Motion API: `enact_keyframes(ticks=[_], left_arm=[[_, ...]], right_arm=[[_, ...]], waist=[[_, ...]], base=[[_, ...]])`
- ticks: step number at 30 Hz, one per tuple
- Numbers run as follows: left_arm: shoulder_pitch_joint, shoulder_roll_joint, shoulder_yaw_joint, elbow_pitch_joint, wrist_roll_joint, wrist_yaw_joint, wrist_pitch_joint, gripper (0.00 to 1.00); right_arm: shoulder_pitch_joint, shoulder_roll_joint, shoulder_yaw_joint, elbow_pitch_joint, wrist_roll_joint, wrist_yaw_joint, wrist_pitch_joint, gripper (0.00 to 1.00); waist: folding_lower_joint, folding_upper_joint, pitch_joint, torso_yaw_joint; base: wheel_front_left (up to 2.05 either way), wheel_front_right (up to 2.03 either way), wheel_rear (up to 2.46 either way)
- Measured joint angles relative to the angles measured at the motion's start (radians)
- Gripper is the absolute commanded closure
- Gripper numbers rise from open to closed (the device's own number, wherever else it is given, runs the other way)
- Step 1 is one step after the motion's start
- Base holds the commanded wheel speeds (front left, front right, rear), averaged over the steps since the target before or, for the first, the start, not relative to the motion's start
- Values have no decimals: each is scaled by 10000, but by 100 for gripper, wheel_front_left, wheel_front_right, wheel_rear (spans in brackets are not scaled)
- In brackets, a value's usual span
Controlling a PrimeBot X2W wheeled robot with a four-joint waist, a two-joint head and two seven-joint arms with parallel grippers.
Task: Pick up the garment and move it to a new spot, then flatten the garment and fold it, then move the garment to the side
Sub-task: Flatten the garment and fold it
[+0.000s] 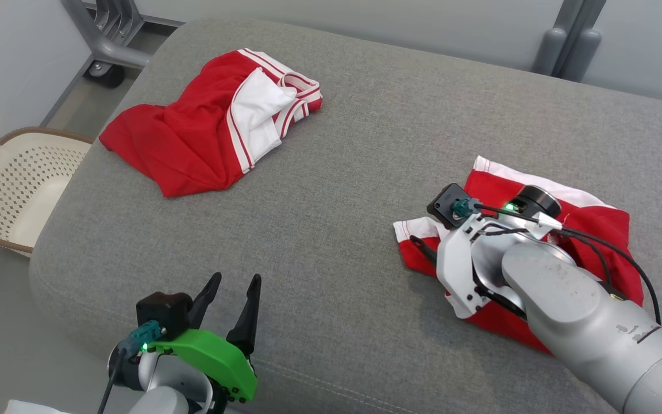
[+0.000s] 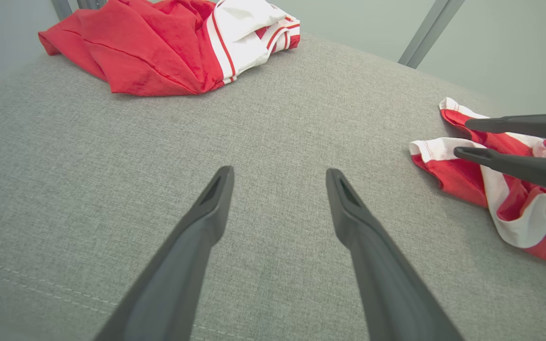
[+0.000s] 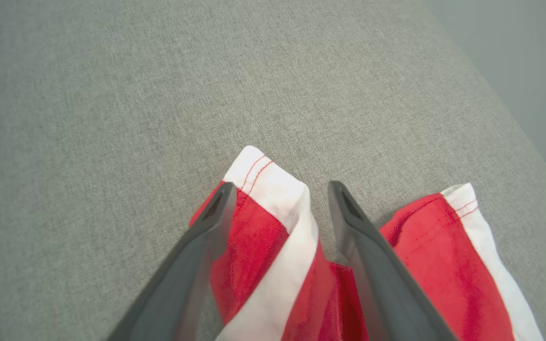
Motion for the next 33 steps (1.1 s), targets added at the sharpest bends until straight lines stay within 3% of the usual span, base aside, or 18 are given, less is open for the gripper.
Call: enact_keyframes(ticks=[12, 13, 16, 23, 29, 33], left_arm=[[-1, -90, -58, -368, 29, 0, 119, 0], [-2, -119, -61, -376, 31, 0, 119, 0], [-5, -209, -58, -378, 44, 0, 117, 0], [-3, -188, 291, -318, 44, 2, 63, 0], [3, -184, 397, -295, 46, 2, 12, 0], [58, -167, 596, -295, 48, 2, -33, 0]], right_arm=[[-178, -357, 295, 303, 851, 0, 495, 0], [-229, -372, 326, 332, 918, 0, 514, 5], [-273, -395, 479, 368, 1175, 0, 585, 100], [-610, 146, 598, -90, 1793, 0, 150, 100], [-1565, 1139, -84, -1294, 2961, 0, -815, 100], [-2121, 1208, -1135, -1593, 3390, 0, -1494, 100]], waist=[[0, 1, 498, 193], [1, 1, 544, 235], [0, 1, 661, 377], [0, 1, 665, 447], [0, 0, 426, 168], [0, 0, 264, -115]], base=[[0, 0, 0], [0, 0, 0], [0, 0, 0], [0, 0, 0], [0, 0, 0], [0, 0, 0]])
